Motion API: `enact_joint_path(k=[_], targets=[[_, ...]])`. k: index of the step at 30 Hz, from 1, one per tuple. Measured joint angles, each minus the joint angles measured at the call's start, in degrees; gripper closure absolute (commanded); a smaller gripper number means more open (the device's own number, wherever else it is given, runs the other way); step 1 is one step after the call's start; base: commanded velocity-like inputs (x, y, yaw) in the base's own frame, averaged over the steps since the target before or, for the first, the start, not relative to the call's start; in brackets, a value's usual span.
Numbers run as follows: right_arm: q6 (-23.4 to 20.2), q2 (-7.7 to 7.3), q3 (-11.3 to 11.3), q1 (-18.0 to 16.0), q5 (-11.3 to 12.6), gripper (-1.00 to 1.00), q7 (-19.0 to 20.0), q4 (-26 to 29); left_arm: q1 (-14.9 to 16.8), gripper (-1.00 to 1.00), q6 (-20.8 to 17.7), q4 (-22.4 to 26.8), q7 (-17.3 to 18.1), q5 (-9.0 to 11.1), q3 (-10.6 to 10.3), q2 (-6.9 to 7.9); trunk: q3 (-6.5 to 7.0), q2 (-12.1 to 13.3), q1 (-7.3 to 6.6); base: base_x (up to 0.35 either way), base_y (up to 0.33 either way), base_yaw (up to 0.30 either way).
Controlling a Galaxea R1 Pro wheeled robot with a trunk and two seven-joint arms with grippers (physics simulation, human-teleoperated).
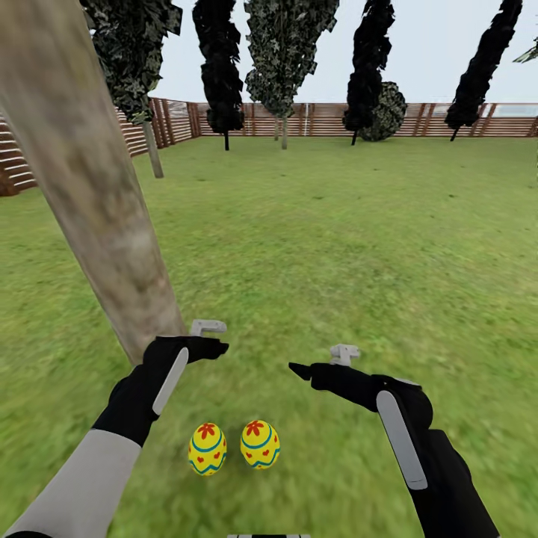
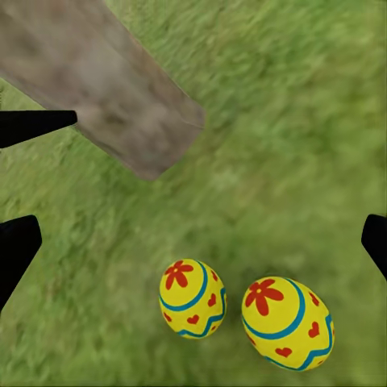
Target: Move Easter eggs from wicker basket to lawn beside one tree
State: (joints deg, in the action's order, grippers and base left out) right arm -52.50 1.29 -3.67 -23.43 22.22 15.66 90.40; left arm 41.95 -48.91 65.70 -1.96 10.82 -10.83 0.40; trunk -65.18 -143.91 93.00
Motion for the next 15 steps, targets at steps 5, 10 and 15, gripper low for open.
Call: enact_joint_path(k=[5, 10, 15], targets=[[0.0, 0.0, 0.0, 0.0, -0.04, -1.0, 0.0, 0.0, 0.0, -1.0, 0.0, -0.01, 0.03, 0.01, -0.05, 0.0, 1.11, 0.07, -0.13, 0.0, 0.0, 0.0], [0.0, 0.0, 0.06, 0.0, -0.08, -1.0, 0.0, 0.0, 0.01, -1.0, -0.01, 0.0, 0.04, 0.02, -0.12, 0.0, 2.22, 0.13, -0.26, 0.0, 0.0, 0.055], [0.0, 0.0, 0.08, 0.0, -0.1, -1.0, 0.0, -0.1, 0.0, -1.0, -0.01, 0.01, 0.05, 0.05, -0.14, 0.0, 3.33, 0.2, -0.39, 0.0, 0.0, 0.217]])
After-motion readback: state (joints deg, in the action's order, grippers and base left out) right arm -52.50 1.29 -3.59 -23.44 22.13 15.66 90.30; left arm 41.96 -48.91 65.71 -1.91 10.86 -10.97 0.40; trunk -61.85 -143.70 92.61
